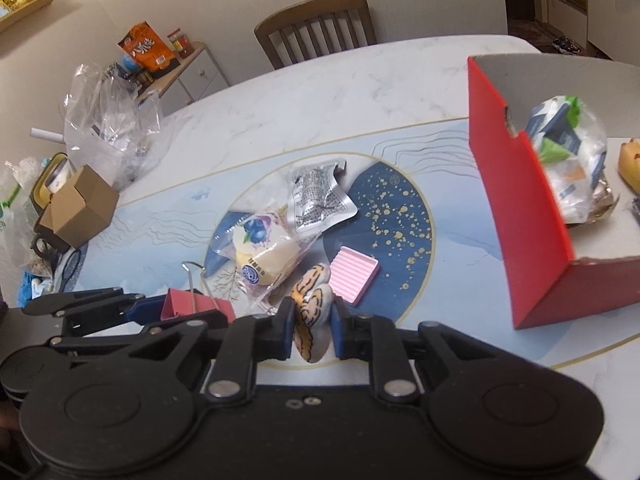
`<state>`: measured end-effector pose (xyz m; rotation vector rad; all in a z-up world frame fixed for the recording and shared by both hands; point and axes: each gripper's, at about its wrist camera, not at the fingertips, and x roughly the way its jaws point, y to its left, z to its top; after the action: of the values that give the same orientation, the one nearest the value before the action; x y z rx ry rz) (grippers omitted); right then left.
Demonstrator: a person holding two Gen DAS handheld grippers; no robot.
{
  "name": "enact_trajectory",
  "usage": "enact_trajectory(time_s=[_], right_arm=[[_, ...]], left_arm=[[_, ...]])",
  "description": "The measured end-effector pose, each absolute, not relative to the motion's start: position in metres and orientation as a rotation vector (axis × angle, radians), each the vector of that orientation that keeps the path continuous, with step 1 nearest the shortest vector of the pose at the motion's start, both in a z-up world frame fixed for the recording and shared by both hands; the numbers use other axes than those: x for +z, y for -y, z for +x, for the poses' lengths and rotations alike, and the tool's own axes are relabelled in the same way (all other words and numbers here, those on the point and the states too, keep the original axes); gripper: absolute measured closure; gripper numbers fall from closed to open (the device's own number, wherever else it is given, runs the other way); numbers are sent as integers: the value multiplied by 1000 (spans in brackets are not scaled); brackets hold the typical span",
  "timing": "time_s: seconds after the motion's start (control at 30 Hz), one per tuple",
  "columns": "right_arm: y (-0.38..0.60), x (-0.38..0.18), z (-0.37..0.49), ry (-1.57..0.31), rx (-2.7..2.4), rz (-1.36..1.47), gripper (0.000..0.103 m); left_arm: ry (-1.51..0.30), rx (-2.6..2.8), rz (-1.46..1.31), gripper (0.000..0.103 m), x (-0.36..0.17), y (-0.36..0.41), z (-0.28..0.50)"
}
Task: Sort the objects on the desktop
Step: 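Carry the binder clip and plush keychain over the red shoebox with both tools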
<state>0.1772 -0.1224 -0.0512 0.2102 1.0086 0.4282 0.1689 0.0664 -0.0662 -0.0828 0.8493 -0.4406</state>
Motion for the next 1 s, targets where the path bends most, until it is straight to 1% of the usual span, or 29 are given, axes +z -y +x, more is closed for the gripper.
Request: enact_trajectory(time_s=[0.6, 1.0], right_arm=[[197, 15, 157, -844, 368, 239, 85], [269, 29, 163, -794, 282, 248, 85]], left_arm=[[-749, -562, -25, 74, -9, -3, 176], [-713, -629, 13, 74, 12, 61, 185]])
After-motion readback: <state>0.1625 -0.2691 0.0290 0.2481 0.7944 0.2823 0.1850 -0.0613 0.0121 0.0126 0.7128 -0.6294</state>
